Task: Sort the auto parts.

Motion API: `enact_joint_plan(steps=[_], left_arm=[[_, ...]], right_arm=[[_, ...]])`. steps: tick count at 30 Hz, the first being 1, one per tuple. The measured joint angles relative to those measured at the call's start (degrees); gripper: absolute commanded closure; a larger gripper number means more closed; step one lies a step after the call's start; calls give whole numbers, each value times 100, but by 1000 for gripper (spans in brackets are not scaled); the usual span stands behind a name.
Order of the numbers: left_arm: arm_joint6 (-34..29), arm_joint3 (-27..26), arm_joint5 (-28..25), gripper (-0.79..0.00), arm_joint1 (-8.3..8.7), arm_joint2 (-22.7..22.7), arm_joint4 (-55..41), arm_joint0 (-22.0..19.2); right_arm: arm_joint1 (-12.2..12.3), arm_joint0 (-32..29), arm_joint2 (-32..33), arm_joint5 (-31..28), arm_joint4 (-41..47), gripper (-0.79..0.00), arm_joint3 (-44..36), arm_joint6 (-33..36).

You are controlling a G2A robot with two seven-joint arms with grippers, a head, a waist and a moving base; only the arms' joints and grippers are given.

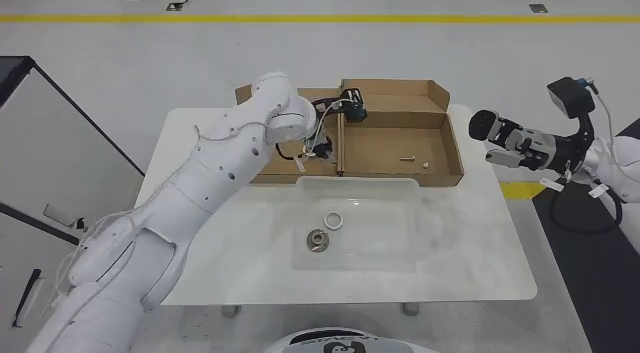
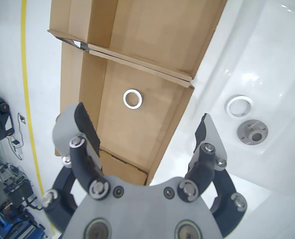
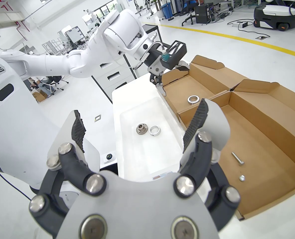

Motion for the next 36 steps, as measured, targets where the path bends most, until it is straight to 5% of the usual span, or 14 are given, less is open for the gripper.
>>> enact_joint_plan(steps=[11, 20, 31, 36], left_arm=[[-660, -1553, 668, -760, 603, 395, -999, 247], [-749, -1733, 758, -736, 890, 1326, -1750, -206], [-533, -1419, 542, -736, 899, 2424, -2804, -930], [-352, -1191, 360, -662, 816, 2771, -2871, -1065]], right_arm=[[0, 0, 0, 0, 0, -785, 0, 0], [0, 0, 0, 0, 0, -785, 0, 0], [0, 0, 0, 0, 0, -785, 0, 0], [0, 0, 0, 0, 0, -785, 0, 0]])
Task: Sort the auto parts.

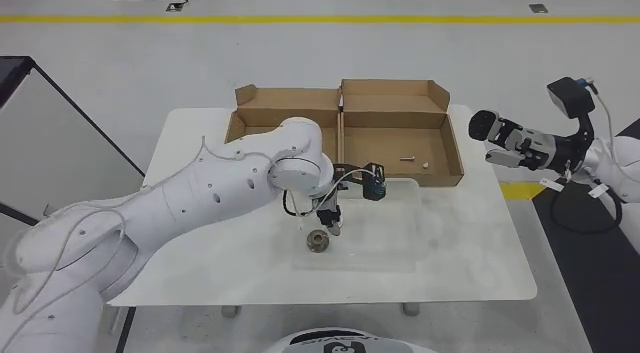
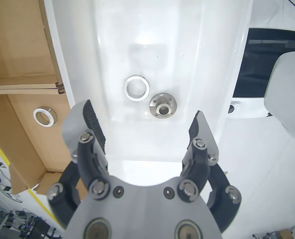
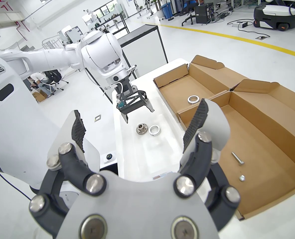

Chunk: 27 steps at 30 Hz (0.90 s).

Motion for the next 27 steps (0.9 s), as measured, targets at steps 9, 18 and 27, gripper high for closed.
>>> enact_joint_plan(steps=[9, 18, 27], left_arm=[[304, 465, -301, -545, -147, 244, 333, 0], [491, 685, -486, -394, -310, 258, 767, 222], [737, 1017, -736, -372, -499, 257, 1431, 430]], right_arm=[[0, 0, 0, 0, 0, -785, 0, 0], [0, 0, 0, 0, 0, -785, 0, 0], [0, 0, 0, 0, 0, -785, 0, 0]])
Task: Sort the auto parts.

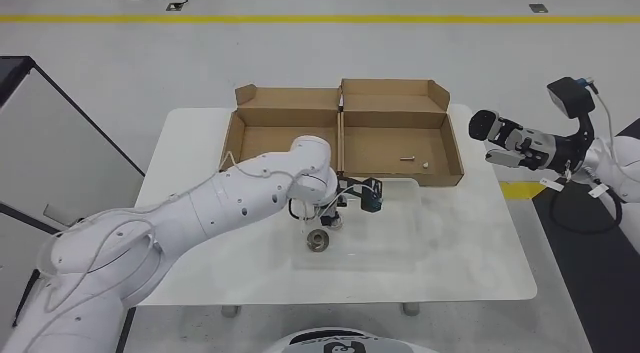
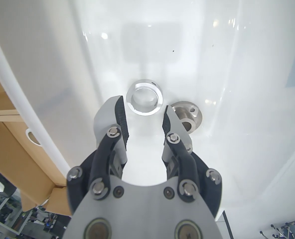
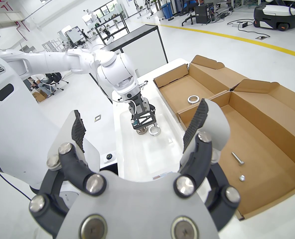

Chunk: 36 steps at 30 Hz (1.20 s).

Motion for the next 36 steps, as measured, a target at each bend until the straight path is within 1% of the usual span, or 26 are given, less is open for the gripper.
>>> enact_joint_plan(steps=[11, 20, 27, 32, 36], left_arm=[[197, 401, -197, -354, -241, 0, 431, 126], [307, 711, -306, -345, -385, 0, 737, 170], [342, 855, -340, -326, -459, 0, 787, 254], [327, 859, -326, -299, -486, 0, 738, 298], [292, 819, -292, -302, -491, 0, 606, 305]], right_arm=[[0, 0, 0, 0, 0, -785, 0, 0], [0, 0, 0, 0, 0, -785, 0, 0], [0, 0, 0, 0, 0, -785, 0, 0], [0, 0, 0, 0, 0, -785, 0, 0], [0, 0, 0, 0, 0, -785, 0, 0]])
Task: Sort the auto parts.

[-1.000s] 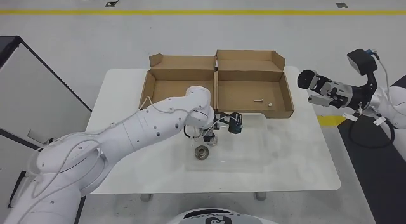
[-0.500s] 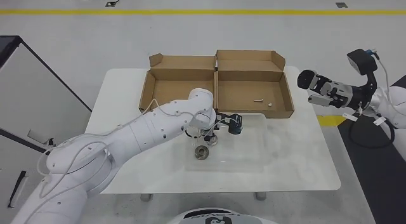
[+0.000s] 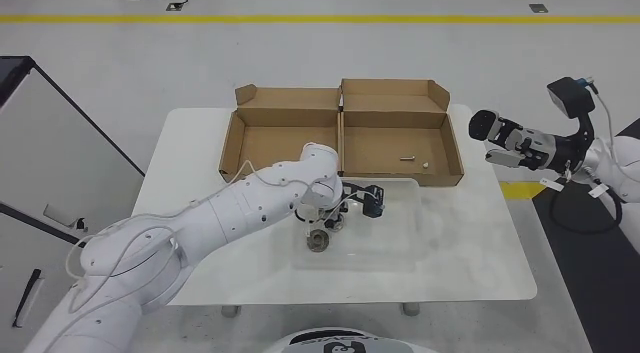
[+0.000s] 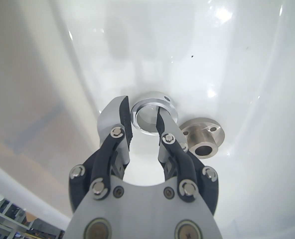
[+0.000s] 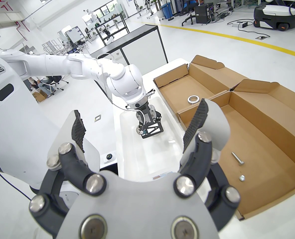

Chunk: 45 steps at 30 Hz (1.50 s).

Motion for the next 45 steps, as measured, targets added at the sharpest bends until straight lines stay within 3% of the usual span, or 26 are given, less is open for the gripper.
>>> enact_joint_plan(steps=[21, 23, 24, 25, 37, 45], left_arm=[[-27, 85, 27, -283, -45, 0, 138, 43], [-22, 98, 23, -252, -52, 0, 156, 52], [-22, 103, 24, -99, -56, 0, 165, 58], [-23, 107, 24, 0, -59, 0, 171, 60], [-49, 12, 49, 0, -69, -2, -59, -100], [-145, -755, 146, 0, 203, -175, -807, -567]], right_arm=[[0, 0, 0, 0, 0, -785, 0, 0], [0, 0, 0, 0, 0, -785, 0, 0], [0, 0, 0, 0, 0, -785, 0, 0], [0, 0, 0, 0, 0, -785, 0, 0], [0, 0, 0, 0, 0, -785, 0, 0], [0, 0, 0, 0, 0, -785, 0, 0]])
